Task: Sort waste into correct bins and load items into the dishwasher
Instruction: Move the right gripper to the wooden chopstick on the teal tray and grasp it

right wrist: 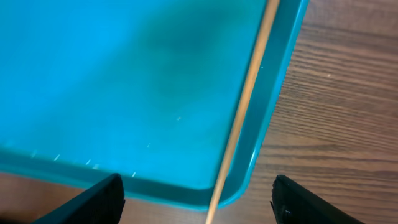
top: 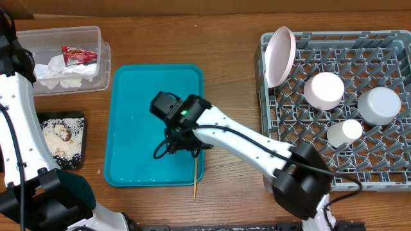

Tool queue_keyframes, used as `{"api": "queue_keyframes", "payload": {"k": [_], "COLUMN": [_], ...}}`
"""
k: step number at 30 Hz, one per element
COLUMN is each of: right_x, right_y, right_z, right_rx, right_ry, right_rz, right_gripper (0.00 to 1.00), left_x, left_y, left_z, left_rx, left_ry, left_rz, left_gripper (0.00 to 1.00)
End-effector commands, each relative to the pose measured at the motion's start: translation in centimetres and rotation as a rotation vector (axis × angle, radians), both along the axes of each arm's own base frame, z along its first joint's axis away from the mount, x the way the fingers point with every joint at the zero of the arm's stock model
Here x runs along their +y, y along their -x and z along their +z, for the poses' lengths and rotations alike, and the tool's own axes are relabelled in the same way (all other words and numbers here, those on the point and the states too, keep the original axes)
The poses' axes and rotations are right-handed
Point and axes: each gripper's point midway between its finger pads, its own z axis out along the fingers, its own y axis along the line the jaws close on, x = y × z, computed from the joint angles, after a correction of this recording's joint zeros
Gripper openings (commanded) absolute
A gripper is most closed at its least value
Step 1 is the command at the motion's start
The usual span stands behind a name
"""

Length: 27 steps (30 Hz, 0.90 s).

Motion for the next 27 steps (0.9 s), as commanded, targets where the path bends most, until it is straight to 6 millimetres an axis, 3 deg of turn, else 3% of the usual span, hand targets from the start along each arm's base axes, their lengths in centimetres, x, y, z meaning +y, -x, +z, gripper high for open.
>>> {"api": "queue_keyframes", "payload": {"k": [1, 12, 27], "right_x": [-0.1, -0.4, -0.5], "right_y": [-0.3, 0.4, 2.5], "right_z": [-1.8, -4.6, -8.7], "right_rx": [0.015, 0.061, 0.111], "right_ry": [0.037, 0.081, 0.051], "right_rz": [-0.084, -0.154, -0.083], "right_gripper": [0.77, 0.7, 0.64], "left_x": [0.0, 0.0, 0.0], "left_y": [-0.1, -0.1, -0.1], "left_z": [0.0, 0.0, -0.1], "left_rx": [0.02, 0.02, 0.02], "left_ry": [-0.014, -0.014, -0.014], "left_rz": [-0.006, -0.006, -0.006], "left_gripper": [1.0, 1.0, 1.0]}}
